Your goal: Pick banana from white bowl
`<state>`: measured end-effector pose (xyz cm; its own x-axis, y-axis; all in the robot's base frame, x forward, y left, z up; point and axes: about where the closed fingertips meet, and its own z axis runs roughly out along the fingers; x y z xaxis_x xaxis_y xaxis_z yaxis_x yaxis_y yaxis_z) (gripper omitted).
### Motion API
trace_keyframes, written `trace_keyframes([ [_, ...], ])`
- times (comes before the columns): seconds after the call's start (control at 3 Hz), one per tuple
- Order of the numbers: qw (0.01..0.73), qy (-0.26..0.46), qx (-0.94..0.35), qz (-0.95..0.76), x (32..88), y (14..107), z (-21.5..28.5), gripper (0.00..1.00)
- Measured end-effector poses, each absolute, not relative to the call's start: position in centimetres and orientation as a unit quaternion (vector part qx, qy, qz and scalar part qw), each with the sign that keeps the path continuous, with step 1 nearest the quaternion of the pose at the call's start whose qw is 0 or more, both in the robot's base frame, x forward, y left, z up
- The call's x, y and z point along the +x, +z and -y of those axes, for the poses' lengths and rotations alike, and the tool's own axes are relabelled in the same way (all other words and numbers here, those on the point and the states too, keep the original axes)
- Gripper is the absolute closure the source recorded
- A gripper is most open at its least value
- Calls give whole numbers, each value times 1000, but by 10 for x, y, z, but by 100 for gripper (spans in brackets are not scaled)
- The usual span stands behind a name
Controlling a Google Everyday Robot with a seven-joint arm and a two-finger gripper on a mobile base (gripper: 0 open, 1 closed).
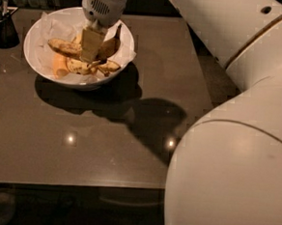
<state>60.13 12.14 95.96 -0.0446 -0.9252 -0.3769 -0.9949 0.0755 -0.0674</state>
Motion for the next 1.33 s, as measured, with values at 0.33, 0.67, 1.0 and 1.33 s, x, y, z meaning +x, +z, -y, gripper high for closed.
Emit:
trace_keyframes([
  [0.33,162,105,-672,-715,603,955,-123,100],
  [0.67,163,105,-672,-715,603,955,-124,100],
  [1.0,159,114,-661,-724,577,957,-114,100],
  [1.33,157,137,-626,-751,522,958,-90,100],
])
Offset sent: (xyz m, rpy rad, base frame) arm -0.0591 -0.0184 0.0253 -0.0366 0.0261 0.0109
